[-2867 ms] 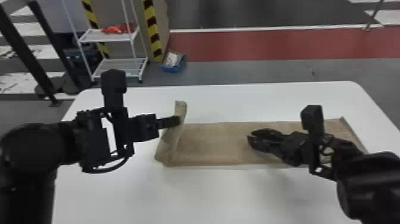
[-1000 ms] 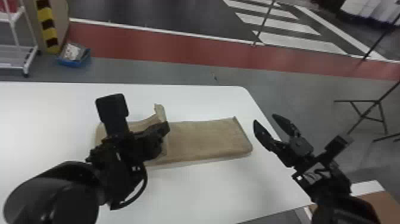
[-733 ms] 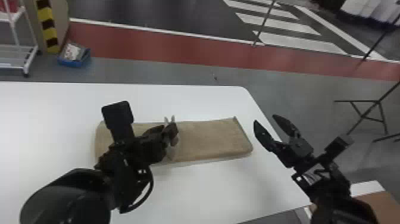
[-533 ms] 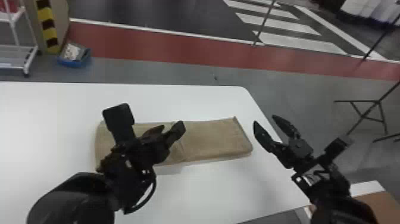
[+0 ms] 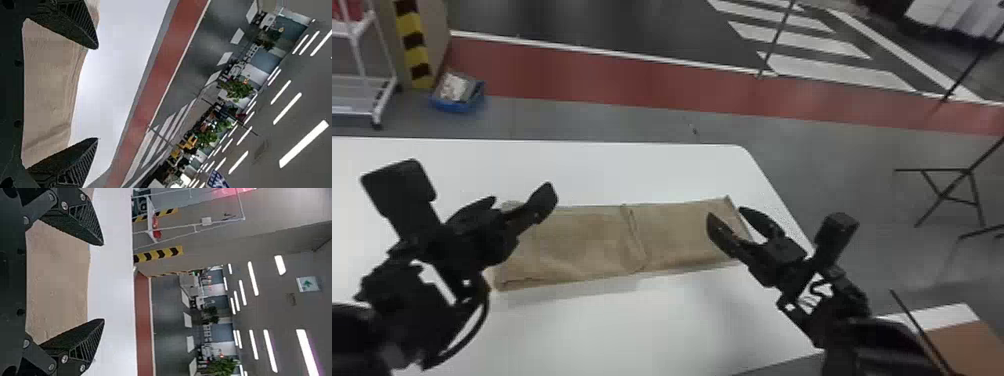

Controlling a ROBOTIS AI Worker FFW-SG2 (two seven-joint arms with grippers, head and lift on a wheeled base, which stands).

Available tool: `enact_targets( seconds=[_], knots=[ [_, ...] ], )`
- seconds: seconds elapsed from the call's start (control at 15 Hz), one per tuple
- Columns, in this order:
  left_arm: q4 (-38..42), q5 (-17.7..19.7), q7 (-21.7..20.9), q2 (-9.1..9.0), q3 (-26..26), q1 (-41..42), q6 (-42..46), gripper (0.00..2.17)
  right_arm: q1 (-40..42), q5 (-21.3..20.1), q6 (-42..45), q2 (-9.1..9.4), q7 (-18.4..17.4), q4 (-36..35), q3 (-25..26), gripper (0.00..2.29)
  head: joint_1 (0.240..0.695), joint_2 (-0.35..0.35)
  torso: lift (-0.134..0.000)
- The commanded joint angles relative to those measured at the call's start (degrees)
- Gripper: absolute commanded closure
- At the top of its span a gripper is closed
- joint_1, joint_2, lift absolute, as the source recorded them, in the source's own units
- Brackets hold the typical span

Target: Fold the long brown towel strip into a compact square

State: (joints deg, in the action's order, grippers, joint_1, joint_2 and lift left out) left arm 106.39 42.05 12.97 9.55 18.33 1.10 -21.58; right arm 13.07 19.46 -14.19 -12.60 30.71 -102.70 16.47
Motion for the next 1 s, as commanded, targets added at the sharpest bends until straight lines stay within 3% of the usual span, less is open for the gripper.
enact_targets(
  seconds=[0.0,0.2,0.33,0.73,0.93],
  knots=[
    [3.21,-3.64,-0.23,4.16,-2.94,2.95,0.0,0.05,-0.24,-3.47,-10.2,1.44,-4.43,-6.29,-5.84,0.22,0.695,-0.297,-0.125],
    [4.97,-9.35,-1.28,6.01,-4.44,6.11,0.0,0.04,-2.7,-7.16,-21.63,4.43,-12.78,-8.66,-14.28,0.29,0.695,-0.179,-0.125],
    [5.85,-9.26,-2.6,6.62,-6.81,8.39,-0.35,0.05,-4.2,-7.33,-24.79,4.78,-17.52,-8.48,-17.88,0.29,0.695,-0.086,-0.125],
    [6.37,-9.0,-4.27,6.62,-9.27,11.91,-0.35,0.05,-7.19,-8.3,-24.62,4.78,-22.53,-5.5,-21.31,0.34,0.695,0.008,-0.125],
    [6.81,-8.91,-4.27,6.62,-9.1,12.44,-0.53,0.05,-7.89,-8.48,-25.32,4.78,-23.76,-4.35,-21.22,0.34,0.695,0.007,-0.125]
  ],
)
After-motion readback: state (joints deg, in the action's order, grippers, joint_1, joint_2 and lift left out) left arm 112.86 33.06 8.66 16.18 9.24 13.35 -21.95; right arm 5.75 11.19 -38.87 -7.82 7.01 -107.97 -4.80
